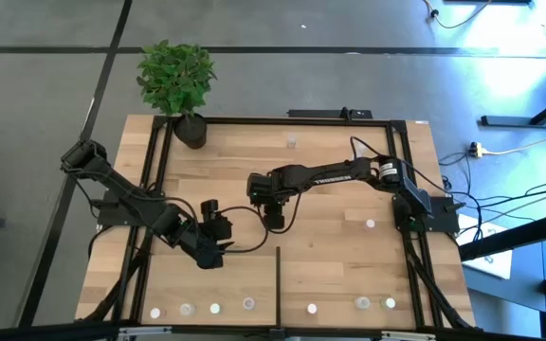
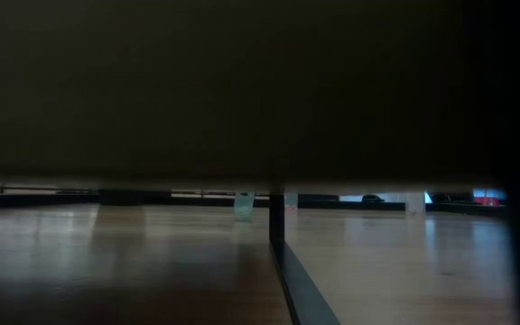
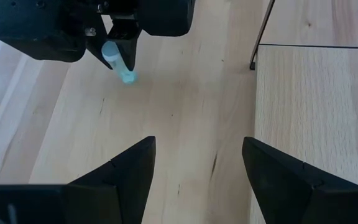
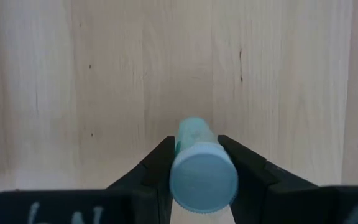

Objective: Pick and place medicine bottles onto shelf by color
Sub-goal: Put the top green pill bottle on the shelf aligned with the other green pill bottle

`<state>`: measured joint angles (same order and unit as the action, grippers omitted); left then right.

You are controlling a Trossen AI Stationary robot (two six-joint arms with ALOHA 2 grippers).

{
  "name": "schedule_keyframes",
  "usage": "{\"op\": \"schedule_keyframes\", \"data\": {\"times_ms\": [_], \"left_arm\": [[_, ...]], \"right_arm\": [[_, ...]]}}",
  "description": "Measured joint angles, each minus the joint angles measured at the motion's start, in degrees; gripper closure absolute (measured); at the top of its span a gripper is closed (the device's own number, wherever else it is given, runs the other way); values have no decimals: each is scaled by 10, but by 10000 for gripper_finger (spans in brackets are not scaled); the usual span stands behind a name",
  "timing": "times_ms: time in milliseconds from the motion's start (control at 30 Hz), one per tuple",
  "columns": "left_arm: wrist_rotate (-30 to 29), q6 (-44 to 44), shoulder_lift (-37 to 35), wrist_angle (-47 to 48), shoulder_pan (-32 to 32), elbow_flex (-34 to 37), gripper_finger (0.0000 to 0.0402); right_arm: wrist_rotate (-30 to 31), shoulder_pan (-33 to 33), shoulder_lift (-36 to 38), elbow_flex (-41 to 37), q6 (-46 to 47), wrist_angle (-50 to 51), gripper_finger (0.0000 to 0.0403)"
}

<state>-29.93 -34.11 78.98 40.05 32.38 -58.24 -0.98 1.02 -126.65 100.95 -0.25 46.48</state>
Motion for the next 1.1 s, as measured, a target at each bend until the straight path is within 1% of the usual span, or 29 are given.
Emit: {"op": "schedule_keyframes", "data": {"times_ms": [133, 433, 533, 733, 833, 1100], "left_arm": [[0, 0, 0, 0, 0, 0, 168], [0, 0, 0, 0, 0, 0, 168], [0, 0, 0, 0, 0, 0, 168], [0, 2, 0, 0, 0, 0, 168], [0, 0, 0, 1, 0, 0, 168], [0, -8, 0, 2, 0, 0, 168]], "right_arm": [[-1, 0, 0, 0, 0, 0, 278], [-2, 0, 0, 0, 13, 0, 214], [-2, 0, 0, 0, 13, 0, 199], [-2, 0, 0, 16, -31, 31, 193], [-2, 0, 2, 37, -32, 62, 193], [-2, -1, 20, 71, -48, 97, 192]]}}
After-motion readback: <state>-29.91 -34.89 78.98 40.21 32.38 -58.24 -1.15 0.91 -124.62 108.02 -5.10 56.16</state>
